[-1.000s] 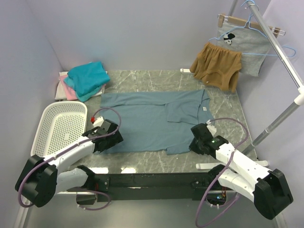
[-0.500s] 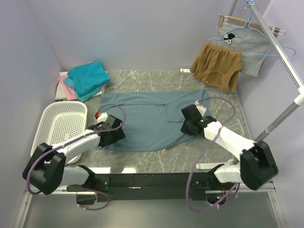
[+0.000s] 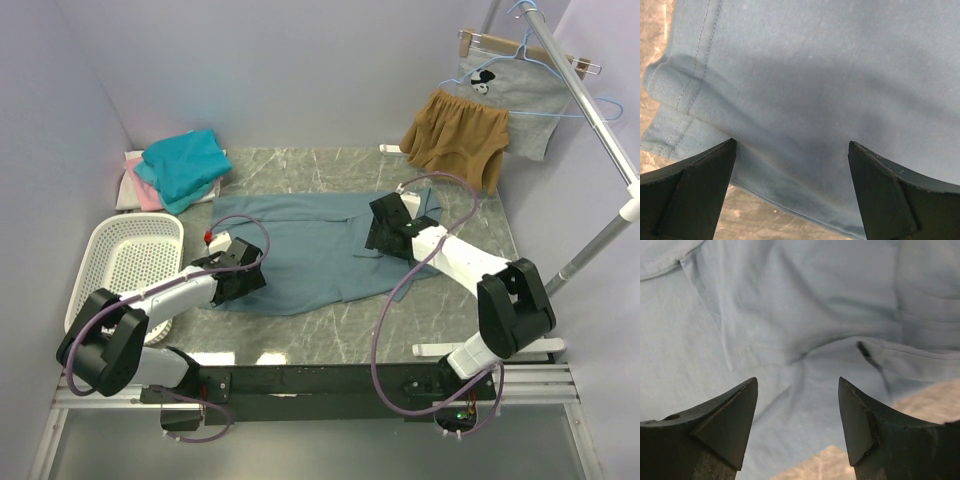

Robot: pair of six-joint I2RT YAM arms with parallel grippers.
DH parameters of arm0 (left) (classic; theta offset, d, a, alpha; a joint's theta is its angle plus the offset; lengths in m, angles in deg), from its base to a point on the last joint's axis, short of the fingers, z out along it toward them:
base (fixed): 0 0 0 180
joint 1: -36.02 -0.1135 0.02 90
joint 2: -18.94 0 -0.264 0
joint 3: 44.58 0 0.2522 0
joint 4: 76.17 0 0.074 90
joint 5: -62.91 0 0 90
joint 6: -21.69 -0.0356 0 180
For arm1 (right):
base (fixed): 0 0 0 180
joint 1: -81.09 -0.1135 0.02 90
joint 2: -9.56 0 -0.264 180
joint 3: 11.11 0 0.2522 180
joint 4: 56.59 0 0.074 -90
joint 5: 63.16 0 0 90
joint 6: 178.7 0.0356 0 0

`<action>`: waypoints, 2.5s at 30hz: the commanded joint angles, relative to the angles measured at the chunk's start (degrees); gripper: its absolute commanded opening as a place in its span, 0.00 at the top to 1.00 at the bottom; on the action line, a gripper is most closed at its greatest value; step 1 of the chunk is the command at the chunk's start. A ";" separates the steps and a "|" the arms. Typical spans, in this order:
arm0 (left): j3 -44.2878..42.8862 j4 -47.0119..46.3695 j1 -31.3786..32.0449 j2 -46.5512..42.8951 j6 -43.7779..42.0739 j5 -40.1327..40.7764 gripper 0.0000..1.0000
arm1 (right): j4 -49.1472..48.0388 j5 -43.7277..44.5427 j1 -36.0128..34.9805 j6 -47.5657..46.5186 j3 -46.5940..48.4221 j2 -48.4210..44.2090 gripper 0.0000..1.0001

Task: Fold and stack the t-shirts
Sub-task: Grap the side of the flattened tshirt closest away from the robot with both arms

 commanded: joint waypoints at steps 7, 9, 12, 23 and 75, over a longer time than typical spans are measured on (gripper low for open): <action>-1.28 -1.21 0.11 1.40 -0.69 1.08 0.01 | 11.61 -0.70 0.44 -0.44 -9.87 -16.60 0.29; -1.46 -1.39 0.11 1.41 -0.78 0.73 0.00 | 11.18 -3.07 0.44 1.76 -13.31 -20.38 0.30; -1.37 -1.92 0.11 1.06 -1.13 -0.15 0.01 | 9.86 -5.26 0.44 4.75 -17.89 -23.81 0.33; -0.58 -1.13 0.11 -0.35 -0.69 -0.77 0.01 | 3.36 -8.70 0.61 8.62 -25.54 -22.24 0.42; 5.92 18.21 3.45 -17.76 20.46 0.72 0.00 | 15.22 -10.11 3.78 10.48 -26.87 -46.41 1.00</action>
